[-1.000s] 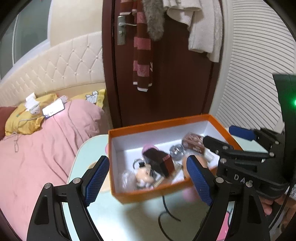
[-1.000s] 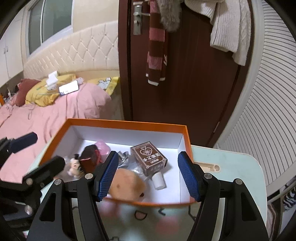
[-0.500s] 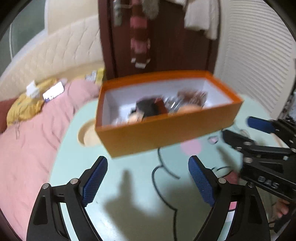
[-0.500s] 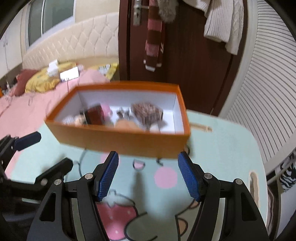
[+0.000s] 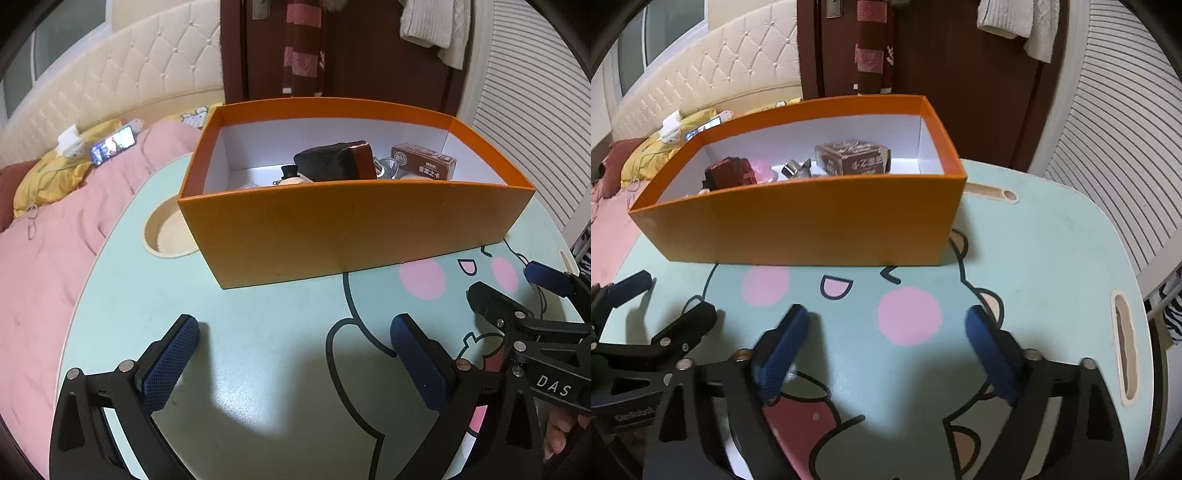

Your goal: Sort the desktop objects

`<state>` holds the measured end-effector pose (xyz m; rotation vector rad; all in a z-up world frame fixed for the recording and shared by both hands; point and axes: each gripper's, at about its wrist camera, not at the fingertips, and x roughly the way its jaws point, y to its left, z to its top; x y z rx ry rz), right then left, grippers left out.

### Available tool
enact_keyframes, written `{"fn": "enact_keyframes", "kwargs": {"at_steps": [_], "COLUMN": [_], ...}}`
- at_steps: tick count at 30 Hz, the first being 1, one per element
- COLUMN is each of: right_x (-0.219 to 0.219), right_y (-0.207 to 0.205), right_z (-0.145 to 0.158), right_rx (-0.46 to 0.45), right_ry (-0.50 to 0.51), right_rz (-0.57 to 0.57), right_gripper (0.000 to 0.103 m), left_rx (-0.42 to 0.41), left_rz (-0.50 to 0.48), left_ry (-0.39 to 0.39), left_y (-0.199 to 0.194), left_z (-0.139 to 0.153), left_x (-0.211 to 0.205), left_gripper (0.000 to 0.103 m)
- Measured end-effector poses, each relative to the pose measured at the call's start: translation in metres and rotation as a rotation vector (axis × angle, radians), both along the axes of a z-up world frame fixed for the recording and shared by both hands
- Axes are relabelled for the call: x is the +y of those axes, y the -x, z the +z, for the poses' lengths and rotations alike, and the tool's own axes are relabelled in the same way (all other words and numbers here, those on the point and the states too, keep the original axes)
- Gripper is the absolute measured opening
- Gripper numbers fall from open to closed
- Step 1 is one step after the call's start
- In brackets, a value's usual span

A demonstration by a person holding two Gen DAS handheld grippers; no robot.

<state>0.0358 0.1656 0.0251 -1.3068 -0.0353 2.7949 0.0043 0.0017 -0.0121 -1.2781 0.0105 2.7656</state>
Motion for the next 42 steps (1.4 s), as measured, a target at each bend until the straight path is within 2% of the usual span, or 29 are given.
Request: {"fn": "enact_keyframes", "kwargs": {"at_steps": [5,17,28,42], "right_x": [0.005,0.004,0.013,0.015], "right_y": [-0.001,-0.003,0.011,0.011], "right_z": [-0.004,-0.004,-0.015,-0.014], "right_rx": [-0.014,-0.004,-0.029,-0.023], "right_ry": [0.000,-0.024,0.038,0.009], "right_rz": [-0.039,-0.056,-0.066,-0.097], "right_gripper": [0.103,0.103,0.103,0.103], "left_rx": [0.001,0.007,-0.015,-0.018], "left_rz": [0.000,-0.010,0.018,0.012], "left_ry": [-0.002,-0.017,0.017,0.010], "left_y": [-0.001,-0.002,0.003,0.006], "left_z": [0.000,-0.002,-0.006,-0.009], "left_x": [0.000,-0.002,0.004,0.007], "left_gripper": [0.103,0.103,0.103,0.103]}}
